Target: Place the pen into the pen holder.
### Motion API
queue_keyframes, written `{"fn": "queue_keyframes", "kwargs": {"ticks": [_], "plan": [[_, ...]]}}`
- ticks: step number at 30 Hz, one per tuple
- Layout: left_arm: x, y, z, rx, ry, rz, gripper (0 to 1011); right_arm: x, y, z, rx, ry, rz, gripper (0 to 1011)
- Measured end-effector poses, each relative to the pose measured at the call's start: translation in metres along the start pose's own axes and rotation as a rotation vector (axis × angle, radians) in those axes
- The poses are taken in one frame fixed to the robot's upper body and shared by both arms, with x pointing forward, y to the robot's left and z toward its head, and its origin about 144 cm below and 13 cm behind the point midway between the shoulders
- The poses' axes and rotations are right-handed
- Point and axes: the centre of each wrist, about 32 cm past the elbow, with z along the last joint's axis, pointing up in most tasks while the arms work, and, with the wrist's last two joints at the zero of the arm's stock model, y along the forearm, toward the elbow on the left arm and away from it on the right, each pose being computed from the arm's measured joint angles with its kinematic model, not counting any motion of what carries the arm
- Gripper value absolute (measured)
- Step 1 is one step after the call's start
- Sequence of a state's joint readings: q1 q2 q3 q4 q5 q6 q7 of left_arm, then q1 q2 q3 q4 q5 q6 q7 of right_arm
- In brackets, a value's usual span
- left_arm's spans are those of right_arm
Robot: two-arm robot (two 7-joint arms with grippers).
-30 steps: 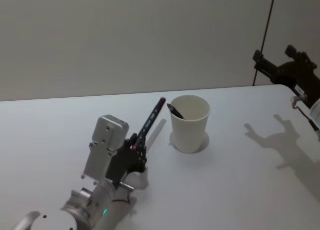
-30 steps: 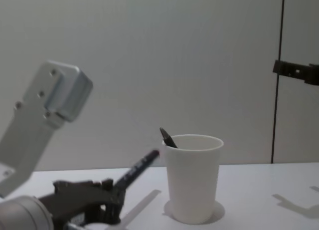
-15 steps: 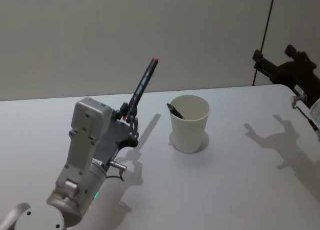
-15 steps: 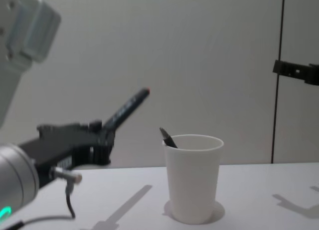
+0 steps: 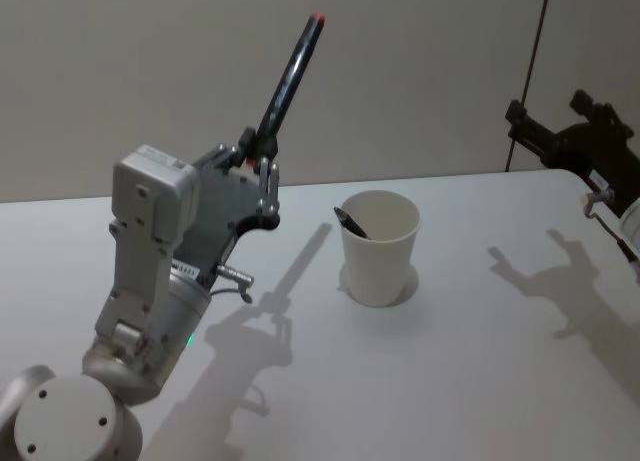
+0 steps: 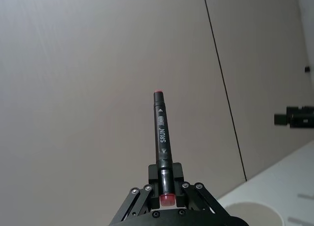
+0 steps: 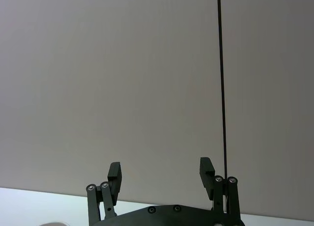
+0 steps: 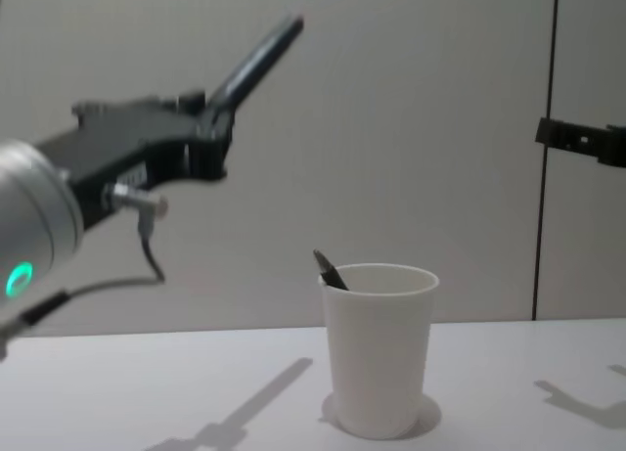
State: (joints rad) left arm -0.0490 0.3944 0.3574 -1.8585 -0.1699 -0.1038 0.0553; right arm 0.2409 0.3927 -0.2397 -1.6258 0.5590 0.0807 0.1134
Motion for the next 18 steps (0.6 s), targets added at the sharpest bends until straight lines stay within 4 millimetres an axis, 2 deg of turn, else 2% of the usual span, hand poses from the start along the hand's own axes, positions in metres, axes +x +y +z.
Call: {"fn": "queue_keyframes", "kwargs": {"ticks": [8, 18], "plan": [[0.005, -0.013, 0.011, -0.124, -0.021, -0.009, 160, 0.000, 0.000, 0.000, 0.000, 0.000, 0.000, 1001], [0.004, -0.013, 0.012, -0.135, -0.035, 0.002, 160, 0.000, 0.000, 0.000, 0.000, 0.000, 0.000, 1001]]}}
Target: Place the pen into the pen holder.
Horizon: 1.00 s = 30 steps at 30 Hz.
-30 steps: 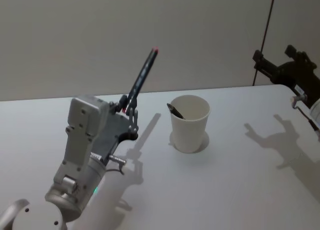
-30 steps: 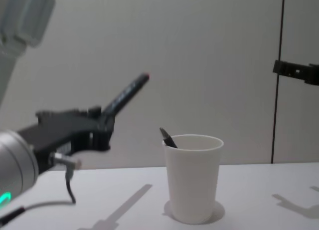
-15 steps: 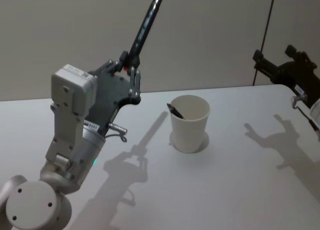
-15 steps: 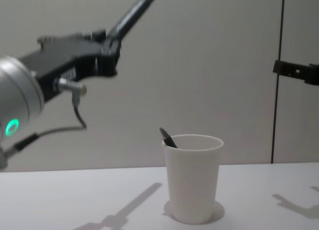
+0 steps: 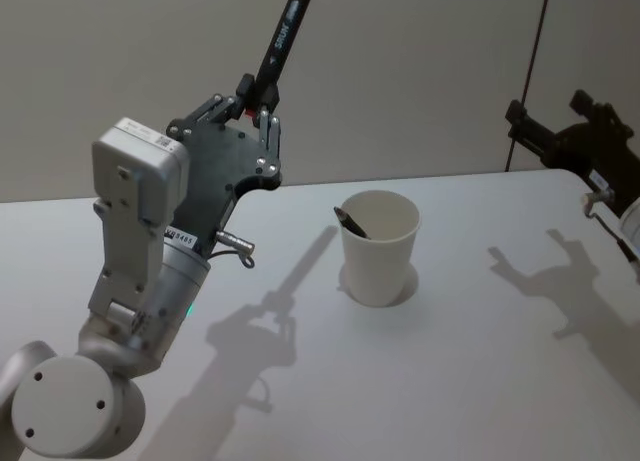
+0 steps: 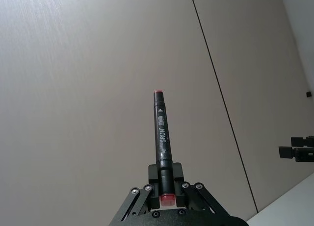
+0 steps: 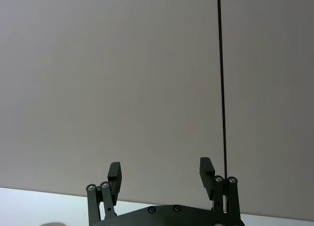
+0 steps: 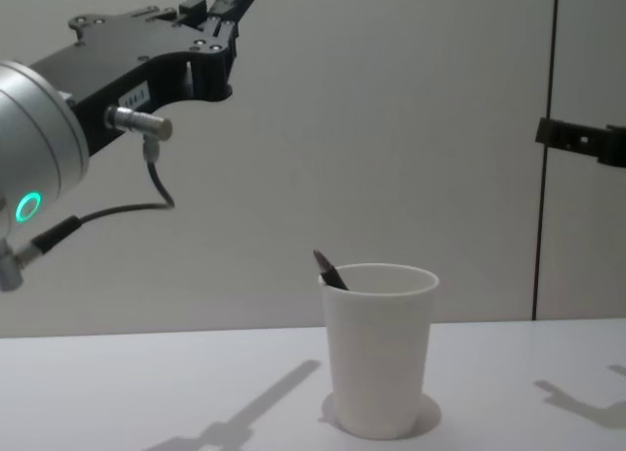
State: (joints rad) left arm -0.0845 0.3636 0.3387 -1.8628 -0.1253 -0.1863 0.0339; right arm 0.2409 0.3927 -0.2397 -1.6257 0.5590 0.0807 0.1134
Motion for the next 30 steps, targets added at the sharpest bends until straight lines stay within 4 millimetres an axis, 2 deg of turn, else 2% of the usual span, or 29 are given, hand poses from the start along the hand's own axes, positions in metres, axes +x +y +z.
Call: {"fn": "queue_keyframes", "kwargs": {"ticks": [15, 30], "plan": [[-0.016, 0.010, -0.002, 0.163, 0.022, 0.052, 160, -0.002, 0.002, 0.000, 0.001, 0.026, 0.016, 1001], [-0.032, 0.019, -0.007, 0.322, 0.047, 0.097, 160, -0.015, 0.015, 0.009, -0.002, 0.206, 0.152, 1001]]}}
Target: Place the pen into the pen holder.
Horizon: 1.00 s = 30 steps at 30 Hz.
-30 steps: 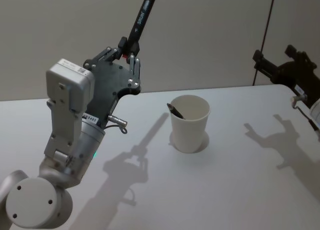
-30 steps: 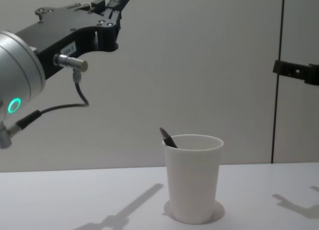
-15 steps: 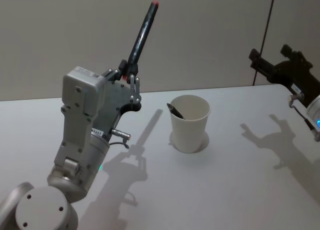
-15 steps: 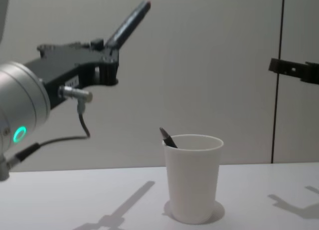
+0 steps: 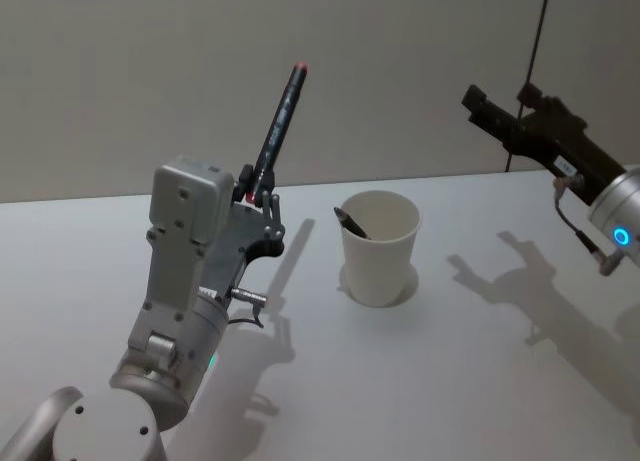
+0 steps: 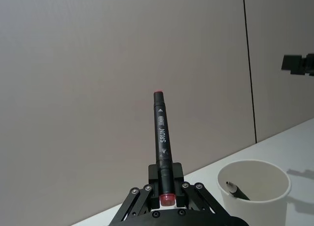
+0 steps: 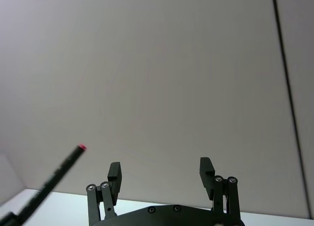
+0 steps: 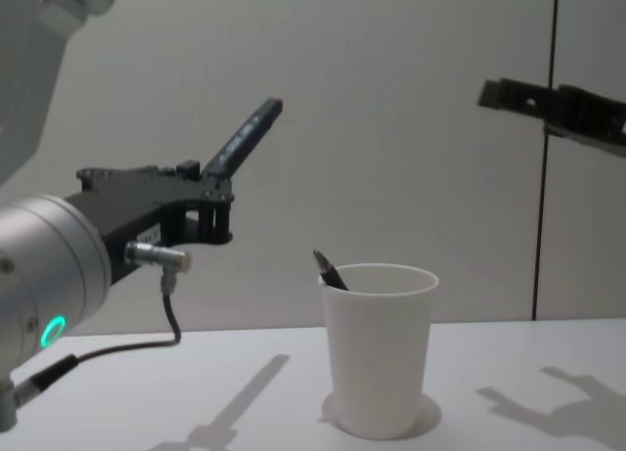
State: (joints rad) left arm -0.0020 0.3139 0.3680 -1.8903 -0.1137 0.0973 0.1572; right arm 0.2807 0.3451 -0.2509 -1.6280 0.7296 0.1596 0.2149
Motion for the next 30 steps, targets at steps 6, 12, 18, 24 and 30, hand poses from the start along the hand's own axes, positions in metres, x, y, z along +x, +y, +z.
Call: {"fn": "queue_keyframes", "kwargs": {"ticks": [6, 12, 18, 24, 30], "plan": [[-0.002, 0.001, -0.001, 0.021, 0.002, 0.005, 160, -0.007, 0.008, 0.003, -0.001, 0.092, 0.073, 1001], [-0.002, 0.001, 0.000, 0.001, 0.001, 0.011, 159, -0.014, 0.015, 0.007, -0.003, 0.177, 0.140, 1001], [-0.001, -0.002, 0.002, -0.055, -0.002, 0.015, 160, -0.019, 0.020, 0.009, -0.003, 0.228, 0.183, 1001], [0.001, -0.005, 0.004, -0.114, -0.005, 0.014, 160, -0.020, 0.022, 0.009, -0.008, 0.244, 0.202, 1001], [0.003, -0.008, 0.006, -0.166, -0.005, 0.013, 160, -0.020, 0.026, 0.008, -0.031, 0.239, 0.215, 1001]]}}
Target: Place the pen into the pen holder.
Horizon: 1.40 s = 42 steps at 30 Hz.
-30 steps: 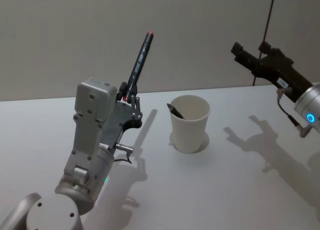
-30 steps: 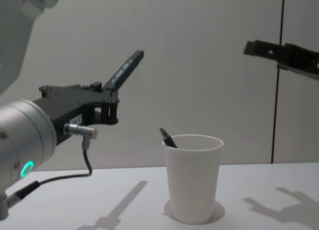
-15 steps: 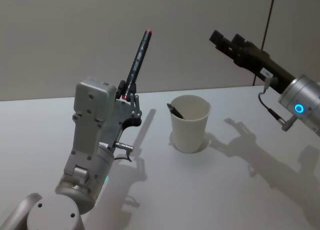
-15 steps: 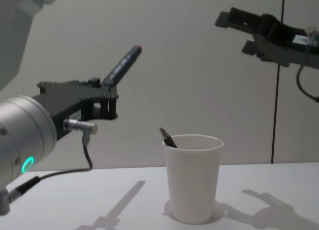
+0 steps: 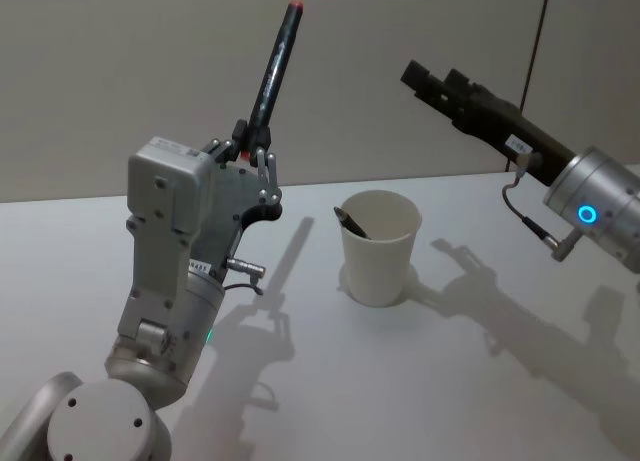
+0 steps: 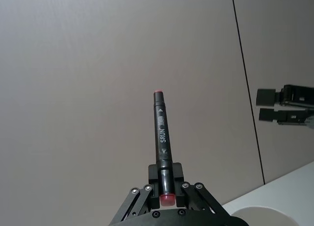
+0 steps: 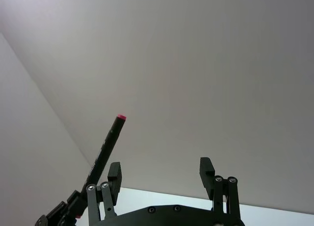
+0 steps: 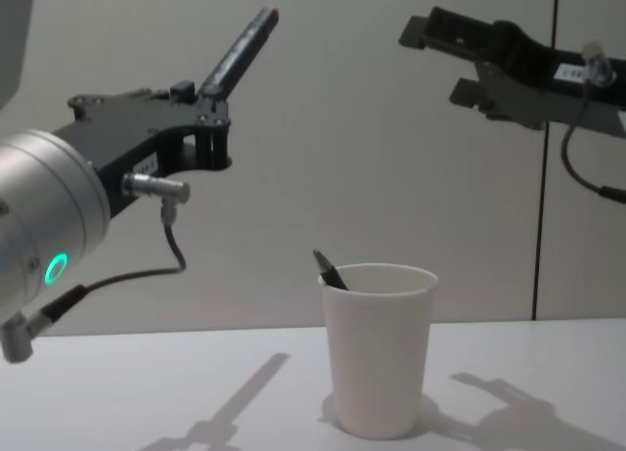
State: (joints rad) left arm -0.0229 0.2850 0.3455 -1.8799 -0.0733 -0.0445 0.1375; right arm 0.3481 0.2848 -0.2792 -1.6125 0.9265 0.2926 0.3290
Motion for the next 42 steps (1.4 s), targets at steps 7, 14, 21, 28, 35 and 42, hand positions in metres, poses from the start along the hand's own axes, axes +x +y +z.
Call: {"fn": "queue_keyframes", "kwargs": {"ticks": [7, 14, 21, 28, 35, 42], "plan": [[0.001, -0.003, 0.001, -0.037, -0.001, -0.001, 160, 0.003, 0.010, 0.003, -0.020, 0.021, 0.049, 1001], [0.002, -0.004, 0.002, -0.054, -0.001, -0.002, 160, 0.004, 0.023, 0.010, -0.010, 0.074, 0.116, 1001], [0.003, -0.005, 0.002, -0.066, -0.001, -0.003, 160, 0.006, 0.037, 0.016, 0.016, 0.144, 0.184, 1001], [0.003, -0.005, 0.002, -0.072, -0.001, -0.003, 160, 0.006, 0.050, 0.017, 0.048, 0.234, 0.250, 1001], [0.003, -0.005, 0.002, -0.075, -0.001, -0.003, 159, 0.005, 0.062, 0.016, 0.082, 0.334, 0.314, 1001], [0.003, -0.005, 0.003, -0.077, -0.001, -0.004, 160, 0.004, 0.072, 0.013, 0.115, 0.432, 0.372, 1001]]}}
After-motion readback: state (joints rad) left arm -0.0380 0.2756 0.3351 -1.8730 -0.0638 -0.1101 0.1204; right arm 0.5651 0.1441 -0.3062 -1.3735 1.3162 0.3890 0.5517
